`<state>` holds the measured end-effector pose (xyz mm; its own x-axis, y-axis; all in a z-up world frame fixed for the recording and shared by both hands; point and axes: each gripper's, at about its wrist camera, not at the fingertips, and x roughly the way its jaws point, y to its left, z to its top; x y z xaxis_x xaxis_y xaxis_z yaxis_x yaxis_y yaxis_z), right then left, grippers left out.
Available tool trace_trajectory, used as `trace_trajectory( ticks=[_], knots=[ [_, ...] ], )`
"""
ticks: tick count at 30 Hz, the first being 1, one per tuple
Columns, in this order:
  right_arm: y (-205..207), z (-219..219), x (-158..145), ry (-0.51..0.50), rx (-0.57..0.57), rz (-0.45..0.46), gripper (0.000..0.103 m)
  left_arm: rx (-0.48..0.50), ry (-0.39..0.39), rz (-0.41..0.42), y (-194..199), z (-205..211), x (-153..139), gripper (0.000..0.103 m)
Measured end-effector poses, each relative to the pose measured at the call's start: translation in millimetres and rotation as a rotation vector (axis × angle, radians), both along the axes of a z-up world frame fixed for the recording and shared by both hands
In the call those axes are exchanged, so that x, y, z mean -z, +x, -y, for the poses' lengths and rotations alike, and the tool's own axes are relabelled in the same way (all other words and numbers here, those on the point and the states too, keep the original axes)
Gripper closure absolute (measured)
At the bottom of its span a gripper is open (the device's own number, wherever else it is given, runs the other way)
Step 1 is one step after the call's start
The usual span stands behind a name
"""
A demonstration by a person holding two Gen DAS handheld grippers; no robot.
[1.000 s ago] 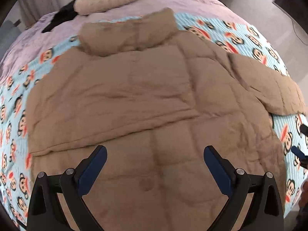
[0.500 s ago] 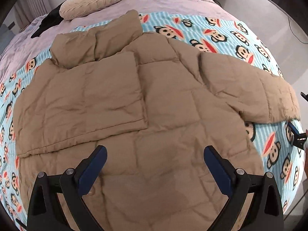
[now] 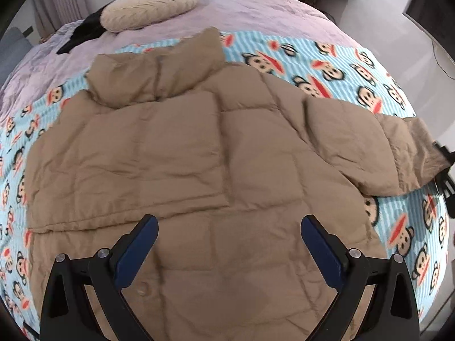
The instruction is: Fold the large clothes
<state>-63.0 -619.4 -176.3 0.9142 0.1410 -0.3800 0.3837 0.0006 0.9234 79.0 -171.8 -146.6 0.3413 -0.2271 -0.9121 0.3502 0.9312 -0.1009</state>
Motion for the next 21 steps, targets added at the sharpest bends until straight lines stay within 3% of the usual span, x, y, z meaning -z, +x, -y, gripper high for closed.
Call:
trace_trajectory(
  ticks=[7, 12, 17, 21],
  knots=[
    [86.5, -56.2, -66.4, -0.22, -0.254, 0.053, 0.097, -0.086, -0.002, 0.039, 18.2, -45.7, -7.8, 0.002],
    [162.9, -146.7, -105.0, -0.452, -0.507, 0.054, 0.097, -0.155, 0.003, 0.073, 30.1, -89.7, -13.2, 0.002],
    [216.1, -257.2, -111.1, -0.664, -0.759, 0.007, 0.097, -0.231, 0.001, 0.086, 45.4, -136.9, -17.7, 0.002],
    [232.2, -340.4, -80.9, -0.789, -0.931, -0.086, 0.097, -0.265, 0.003, 0.108, 54.5, -165.7, -20.7, 0.002]
  ],
)
